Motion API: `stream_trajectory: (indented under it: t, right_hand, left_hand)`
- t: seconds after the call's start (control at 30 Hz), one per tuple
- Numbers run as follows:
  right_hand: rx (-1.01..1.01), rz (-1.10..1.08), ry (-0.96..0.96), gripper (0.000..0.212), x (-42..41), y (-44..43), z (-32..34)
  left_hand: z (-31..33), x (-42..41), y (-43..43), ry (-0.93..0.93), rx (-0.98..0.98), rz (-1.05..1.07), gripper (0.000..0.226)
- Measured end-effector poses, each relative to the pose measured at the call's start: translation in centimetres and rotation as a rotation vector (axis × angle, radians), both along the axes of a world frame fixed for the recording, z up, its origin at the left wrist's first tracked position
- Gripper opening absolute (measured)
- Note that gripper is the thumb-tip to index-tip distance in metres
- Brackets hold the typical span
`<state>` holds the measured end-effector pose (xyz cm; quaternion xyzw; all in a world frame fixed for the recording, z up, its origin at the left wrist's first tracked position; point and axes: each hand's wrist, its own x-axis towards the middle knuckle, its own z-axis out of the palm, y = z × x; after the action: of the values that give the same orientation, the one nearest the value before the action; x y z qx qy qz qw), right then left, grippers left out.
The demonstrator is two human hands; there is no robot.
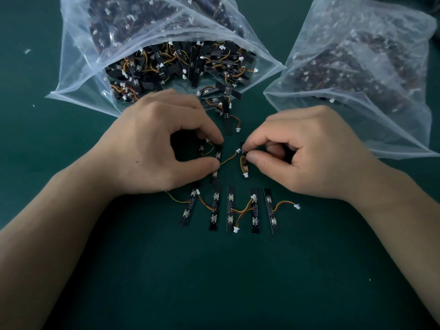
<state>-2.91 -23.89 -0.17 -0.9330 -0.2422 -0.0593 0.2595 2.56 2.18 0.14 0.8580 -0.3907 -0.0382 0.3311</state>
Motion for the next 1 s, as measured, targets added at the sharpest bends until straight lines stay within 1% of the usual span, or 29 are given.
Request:
stream_trajectory:
  t: [0.1, 0.17, 0.27, 0.47, 1.0]
  right_hand:
    - [0.008, 0.029, 0.007, 0.006, 0.0, 0.0, 0.0]
    - [0.034, 0.011, 0.010, 0.006, 0.0, 0.0, 0.0]
    - [0.064, -0.021, 0.016, 0.014, -0.1, 0.1, 0.0]
    - [0.052, 0.000, 0.027, 0.020, 0.0, 0.4, 0.1]
    - [0.048, 0.034, 0.043, 0.019, -0.1, 1.2, -0.1]
  left_hand:
    - [0.0, 0.0, 0.0, 0.000, -0.003, -0.003, 0.027]
    - [0.0, 0.0, 0.0, 0.001, -0.002, -0.003, 0.027]
    - [0.0, 0.1, 0.0, 0.001, 0.001, -0.002, 0.027]
    - [-0.1, 0.1, 0.1, 0.007, 0.001, -0.001, 0.026]
    - [-0.1, 0.1, 0.1, -0.001, 0.004, -0.001, 0.027]
